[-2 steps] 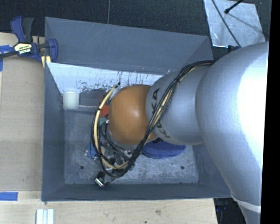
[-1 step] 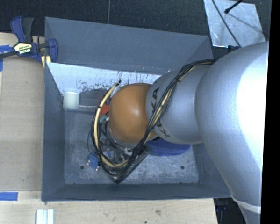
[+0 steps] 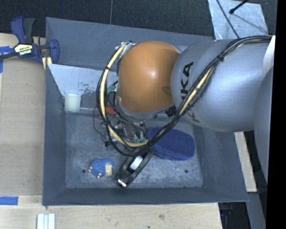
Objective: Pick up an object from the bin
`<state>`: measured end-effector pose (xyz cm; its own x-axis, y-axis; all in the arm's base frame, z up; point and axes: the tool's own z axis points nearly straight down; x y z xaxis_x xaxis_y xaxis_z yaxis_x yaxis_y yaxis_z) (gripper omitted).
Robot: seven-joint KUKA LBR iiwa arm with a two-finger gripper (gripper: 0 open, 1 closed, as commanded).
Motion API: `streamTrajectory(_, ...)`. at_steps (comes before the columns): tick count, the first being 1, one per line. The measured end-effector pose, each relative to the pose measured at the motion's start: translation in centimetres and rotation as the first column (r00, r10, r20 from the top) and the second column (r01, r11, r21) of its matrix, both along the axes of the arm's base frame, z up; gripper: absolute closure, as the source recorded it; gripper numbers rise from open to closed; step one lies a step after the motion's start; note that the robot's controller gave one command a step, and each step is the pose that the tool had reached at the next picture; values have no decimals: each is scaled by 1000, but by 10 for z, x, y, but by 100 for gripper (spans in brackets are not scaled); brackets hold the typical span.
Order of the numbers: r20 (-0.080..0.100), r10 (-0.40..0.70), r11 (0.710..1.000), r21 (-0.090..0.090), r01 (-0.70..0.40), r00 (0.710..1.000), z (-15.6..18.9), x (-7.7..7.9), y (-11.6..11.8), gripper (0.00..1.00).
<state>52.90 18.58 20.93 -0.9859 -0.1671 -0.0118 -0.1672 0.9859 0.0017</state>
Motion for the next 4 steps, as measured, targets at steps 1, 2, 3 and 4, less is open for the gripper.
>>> streamTrajectory(1,-8,-1,1000,-3,1,1000,-5,-2,-1,0)
streamTrajectory(2,-10,273,962,6,-273,962,-133,-40,-20,0)
streamTrajectory(3,-10,267,964,-3,-267,964,-135,-39,-27,100)
streamTrajectory(4,1,265,964,-3,-265,964,33,-16,-23,100)
